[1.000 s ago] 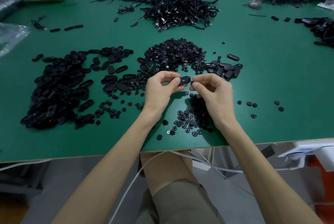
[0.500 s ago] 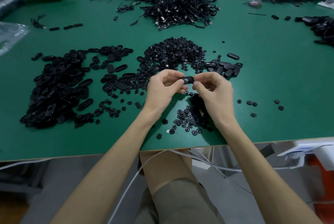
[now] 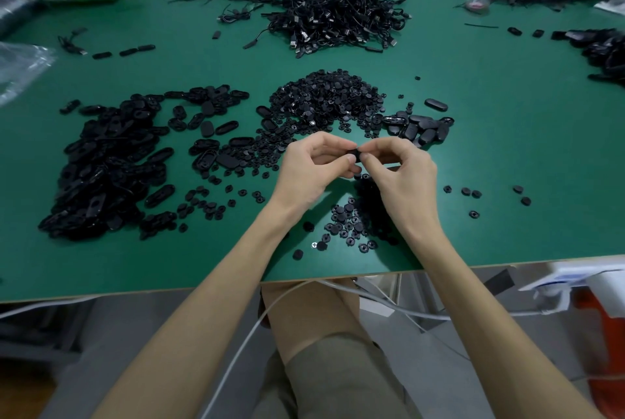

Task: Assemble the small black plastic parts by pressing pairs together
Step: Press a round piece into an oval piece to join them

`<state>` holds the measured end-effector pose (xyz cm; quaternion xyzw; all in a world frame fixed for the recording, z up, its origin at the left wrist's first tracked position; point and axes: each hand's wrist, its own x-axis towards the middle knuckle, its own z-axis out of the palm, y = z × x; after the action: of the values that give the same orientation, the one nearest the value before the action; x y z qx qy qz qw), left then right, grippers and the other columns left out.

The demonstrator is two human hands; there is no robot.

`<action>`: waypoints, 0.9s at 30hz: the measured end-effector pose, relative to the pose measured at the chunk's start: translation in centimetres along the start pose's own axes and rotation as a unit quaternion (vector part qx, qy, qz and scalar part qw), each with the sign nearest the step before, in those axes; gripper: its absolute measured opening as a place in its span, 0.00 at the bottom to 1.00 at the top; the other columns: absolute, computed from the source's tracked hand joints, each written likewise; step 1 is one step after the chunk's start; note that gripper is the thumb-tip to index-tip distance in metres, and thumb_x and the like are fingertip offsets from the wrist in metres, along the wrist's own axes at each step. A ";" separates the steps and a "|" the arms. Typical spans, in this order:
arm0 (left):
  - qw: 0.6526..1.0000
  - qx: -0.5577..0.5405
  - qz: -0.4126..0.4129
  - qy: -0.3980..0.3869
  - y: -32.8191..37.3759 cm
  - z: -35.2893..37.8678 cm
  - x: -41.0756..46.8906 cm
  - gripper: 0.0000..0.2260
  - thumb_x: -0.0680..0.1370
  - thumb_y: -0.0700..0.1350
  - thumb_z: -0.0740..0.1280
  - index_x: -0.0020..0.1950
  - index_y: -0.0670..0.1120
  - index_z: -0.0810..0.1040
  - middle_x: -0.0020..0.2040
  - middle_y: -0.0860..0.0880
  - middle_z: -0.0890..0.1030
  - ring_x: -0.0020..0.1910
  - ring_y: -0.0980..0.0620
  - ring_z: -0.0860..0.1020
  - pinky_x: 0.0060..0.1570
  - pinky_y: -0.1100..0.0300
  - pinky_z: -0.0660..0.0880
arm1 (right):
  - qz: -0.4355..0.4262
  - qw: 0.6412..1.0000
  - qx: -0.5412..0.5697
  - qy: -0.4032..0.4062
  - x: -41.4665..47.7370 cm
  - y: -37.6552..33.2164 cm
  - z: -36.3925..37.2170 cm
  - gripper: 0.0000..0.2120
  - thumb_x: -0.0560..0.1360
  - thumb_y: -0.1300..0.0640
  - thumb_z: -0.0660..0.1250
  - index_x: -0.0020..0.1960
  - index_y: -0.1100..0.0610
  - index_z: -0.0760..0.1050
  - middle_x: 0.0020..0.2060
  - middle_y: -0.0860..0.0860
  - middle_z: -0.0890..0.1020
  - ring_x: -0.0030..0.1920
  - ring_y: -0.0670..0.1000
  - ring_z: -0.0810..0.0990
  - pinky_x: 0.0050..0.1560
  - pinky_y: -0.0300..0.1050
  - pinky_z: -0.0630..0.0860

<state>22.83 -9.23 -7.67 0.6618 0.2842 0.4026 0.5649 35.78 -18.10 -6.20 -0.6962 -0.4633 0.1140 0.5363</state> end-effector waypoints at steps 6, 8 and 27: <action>1.000 -0.008 -0.008 0.002 0.0 0.0 0.0 0.08 0.76 0.32 0.74 0.56 0.34 0.82 0.47 0.41 0.87 0.44 0.44 0.87 0.48 0.57 0.83 | 0.008 1.000 0.015 0.006 0.1 0.2 0.1 0.04 0.77 0.61 0.73 0.51 0.56 0.82 0.41 0.46 0.84 0.42 0.43 0.82 0.45 0.32 0.75; 1.000 -0.011 -0.010 0.003 0.1 0.0 0.0 0.08 0.77 0.31 0.74 0.55 0.34 0.82 0.46 0.41 0.87 0.43 0.44 0.87 0.47 0.57 0.83 | 0.009 1.000 0.021 0.011 0.1 0.2 0.1 0.03 0.77 0.60 0.74 0.50 0.56 0.82 0.41 0.46 0.84 0.42 0.43 0.82 0.46 0.33 0.76; 1.000 -0.007 -0.015 -0.009 0.1 -0.1 0.0 0.08 0.79 0.33 0.72 0.56 0.32 0.79 0.48 0.34 0.85 0.41 0.44 0.86 0.45 0.56 0.83 | 0.045 0.994 0.102 -0.015 0.3 1.2 0.0 0.06 0.74 0.58 0.78 0.49 0.59 0.84 0.39 0.52 0.86 0.42 0.53 0.86 0.48 0.54 0.83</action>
<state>22.73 -9.21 -7.61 0.6573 0.2860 0.3900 0.5780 36.56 -17.81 -7.10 -0.6561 -0.4251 0.1954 0.5922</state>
